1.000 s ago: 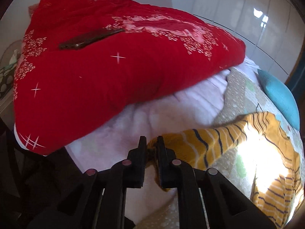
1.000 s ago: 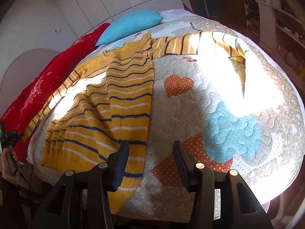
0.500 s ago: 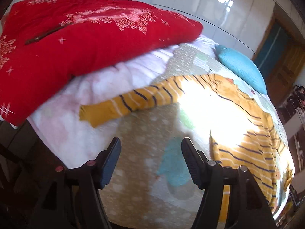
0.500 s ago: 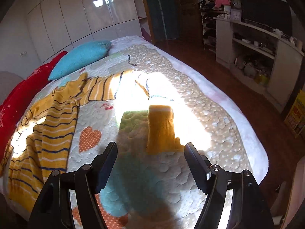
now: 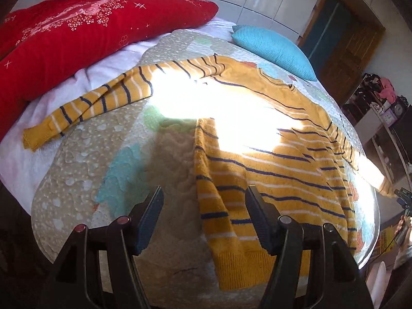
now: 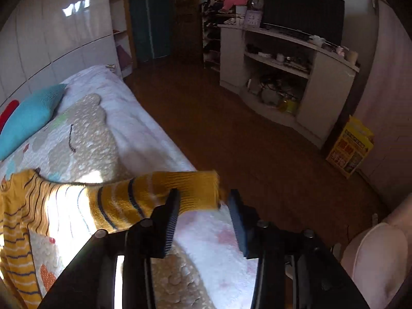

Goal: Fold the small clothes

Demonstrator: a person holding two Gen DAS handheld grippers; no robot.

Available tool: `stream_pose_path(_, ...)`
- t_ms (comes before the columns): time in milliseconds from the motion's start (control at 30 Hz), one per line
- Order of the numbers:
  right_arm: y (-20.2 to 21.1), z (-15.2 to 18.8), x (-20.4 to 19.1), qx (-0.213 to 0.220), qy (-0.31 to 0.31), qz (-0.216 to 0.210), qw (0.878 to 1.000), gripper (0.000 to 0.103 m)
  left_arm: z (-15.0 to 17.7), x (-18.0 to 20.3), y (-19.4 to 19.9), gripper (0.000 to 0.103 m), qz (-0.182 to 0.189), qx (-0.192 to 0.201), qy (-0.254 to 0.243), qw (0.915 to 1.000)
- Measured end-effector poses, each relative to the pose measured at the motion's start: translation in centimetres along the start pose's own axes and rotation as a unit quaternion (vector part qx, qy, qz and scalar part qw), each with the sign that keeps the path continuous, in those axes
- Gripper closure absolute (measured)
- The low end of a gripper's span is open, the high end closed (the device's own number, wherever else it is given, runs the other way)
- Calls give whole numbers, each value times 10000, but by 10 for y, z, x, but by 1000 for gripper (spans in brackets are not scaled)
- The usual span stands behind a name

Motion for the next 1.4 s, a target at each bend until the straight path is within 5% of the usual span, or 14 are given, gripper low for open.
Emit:
stream_pose_path(133,22,5,13,-98,-637,-916,9937,38,11,-6,-8,38,19,-174,126,9998)
stream_pose_path(300,6,66,-12,-1338,-1337,-2503,9495,38,22,-15,-16,38,67,-354,349,9987)
stream_pose_path(467,-46,104,-28,-2005,-2371,-2763,9095,38,26,-12,-16,38,55,-395,317,9987)
stream_pose_path(600,-57,88,-37,-1602,-2809,-2646,9085,38,27,-8,-17,38,68,-433,255,9987)
stream_pose_path(667,-66,78,-42,-1543,-2866,-2456,9131,66,27,-5,-18,38,116,-421,230,9988)
stream_pose_path(700,-71,74,-45,-1570,-2845,-2324,9167,94,27,-3,-17,38,155,-399,225,9988)
stream_pose_path(767,-72,64,-52,-1574,-2778,-2132,9234,96,27,0,-15,38,251,-347,207,9989)
stream_pose_path(967,1,6,-157,-989,-1630,-2485,9497,96,25,3,-7,38,496,-149,61,9986)
stream_pose_path(1133,71,31,-334,-911,-30,-3222,9423,96,29,-9,2,34,686,77,253,9973)
stream_pose_path(1233,98,102,-432,-1202,916,-3621,9198,96,36,-26,4,34,680,151,439,9966)
stream_pose_path(1367,104,235,-521,-2221,1914,-4027,8671,91,47,-59,7,34,551,181,754,9955)
stream_pose_path(1400,103,268,-531,-2490,2170,-4012,8544,81,50,-66,9,34,539,203,818,9950)
Point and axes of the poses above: each gripper's, at about its wrist camera, not at the fingertips, and y roughly against the way its jaws point, x to its right, z to its underside, the point moved 7 cm from there along -y, roughly the way its jaws point, and after that the axes turned 13 degrees about -y, right-handed, at the moved point
